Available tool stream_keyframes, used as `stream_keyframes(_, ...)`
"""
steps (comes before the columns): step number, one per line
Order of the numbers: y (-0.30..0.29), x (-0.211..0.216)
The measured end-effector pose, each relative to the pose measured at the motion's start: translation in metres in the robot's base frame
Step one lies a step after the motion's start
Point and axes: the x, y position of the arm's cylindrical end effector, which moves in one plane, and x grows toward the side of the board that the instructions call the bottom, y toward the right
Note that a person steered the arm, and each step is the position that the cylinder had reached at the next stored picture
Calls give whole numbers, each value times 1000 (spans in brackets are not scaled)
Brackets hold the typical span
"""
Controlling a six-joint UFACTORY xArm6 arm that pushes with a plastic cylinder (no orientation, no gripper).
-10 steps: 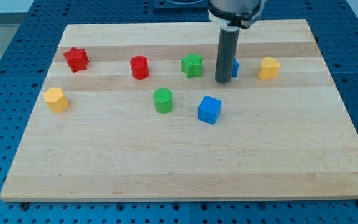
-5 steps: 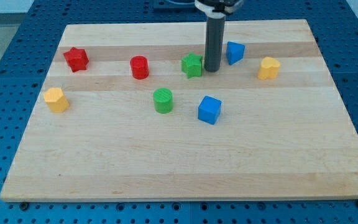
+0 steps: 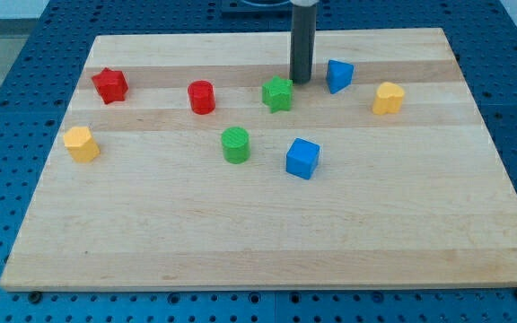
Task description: Move the blue triangle to the top center of the board
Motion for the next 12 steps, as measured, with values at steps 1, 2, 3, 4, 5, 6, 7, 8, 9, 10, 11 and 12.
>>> stream_keyframes(1, 0, 37)
stream_keyframes(2, 18, 45)
stream_keyframes(3, 47, 20)
stream_keyframes(4, 53, -19)
stream_keyframes(5, 44, -49)
stream_keyframes(6, 45, -32)
stream_keyframes(7, 69, -7)
stream_keyframes(8, 118, -9)
stream_keyframes(9, 134, -35)
stream_keyframes(10, 84, -57)
stream_keyframes(11, 18, -70)
stream_keyframes(12, 7, -66)
